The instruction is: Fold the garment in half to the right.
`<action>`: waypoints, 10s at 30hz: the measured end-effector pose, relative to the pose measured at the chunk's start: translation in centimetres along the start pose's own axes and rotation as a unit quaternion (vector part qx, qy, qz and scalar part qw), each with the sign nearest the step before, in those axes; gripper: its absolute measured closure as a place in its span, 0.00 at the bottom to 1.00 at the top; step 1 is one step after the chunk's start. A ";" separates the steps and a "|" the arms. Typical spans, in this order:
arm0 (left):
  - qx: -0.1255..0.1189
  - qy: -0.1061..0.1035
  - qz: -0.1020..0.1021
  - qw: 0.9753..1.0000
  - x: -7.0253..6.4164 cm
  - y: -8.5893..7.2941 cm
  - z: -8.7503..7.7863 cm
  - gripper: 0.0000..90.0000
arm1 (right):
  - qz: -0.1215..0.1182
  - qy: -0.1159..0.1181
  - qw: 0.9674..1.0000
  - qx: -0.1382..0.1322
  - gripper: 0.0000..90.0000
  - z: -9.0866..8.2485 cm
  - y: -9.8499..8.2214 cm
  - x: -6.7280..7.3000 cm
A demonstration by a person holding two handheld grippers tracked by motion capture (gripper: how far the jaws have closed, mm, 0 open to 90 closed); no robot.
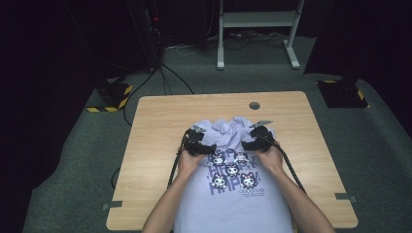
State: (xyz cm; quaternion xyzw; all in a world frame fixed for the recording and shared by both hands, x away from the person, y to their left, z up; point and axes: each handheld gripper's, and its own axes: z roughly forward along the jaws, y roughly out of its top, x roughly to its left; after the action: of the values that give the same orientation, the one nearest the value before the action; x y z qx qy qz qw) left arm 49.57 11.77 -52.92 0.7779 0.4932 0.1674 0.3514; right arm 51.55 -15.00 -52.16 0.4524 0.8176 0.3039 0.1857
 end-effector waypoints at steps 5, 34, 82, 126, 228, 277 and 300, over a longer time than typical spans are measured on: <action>-0.021 0.004 -0.022 1.000 0.6 2.0 0.1 0.10 | 0.011 0.001 1.000 -0.029 0.21 -0.7 2.0 -0.2; 0.001 0.045 0.026 0.999 1.6 3.5 3.6 0.81 | 0.002 0.000 1.000 0.006 0.87 4.2 4.4 -1.0; -0.015 -0.058 0.067 0.996 -5.1 -3.2 -5.8 0.95 | -0.062 0.083 0.993 -0.060 0.96 -7.1 -4.2 1.9; 0.006 -0.088 0.031 0.996 -3.3 -4.5 -3.9 0.95 | -0.047 0.083 0.995 -0.043 0.95 -4.8 -6.3 2.0; -0.083 -0.153 0.041 0.984 -5.1 -2.4 -7.3 0.44 | -0.016 0.136 0.984 -0.116 0.62 -8.3 -5.4 3.6; -0.031 -0.091 0.036 0.995 -5.5 -2.9 -3.3 0.33 | 0.005 0.053 0.996 -0.075 0.41 -4.7 -4.6 4.4; -0.059 -0.045 0.024 0.997 -2.9 -6.2 -6.9 0.31 | 0.014 -0.008 0.996 -0.084 0.35 -8.9 -8.2 1.4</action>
State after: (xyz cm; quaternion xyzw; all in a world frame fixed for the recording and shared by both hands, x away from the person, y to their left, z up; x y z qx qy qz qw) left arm 40.03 13.47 -52.25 0.7740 0.4474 0.1695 0.4148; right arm 40.48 -20.04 -51.04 0.4493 0.7809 0.3708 0.2254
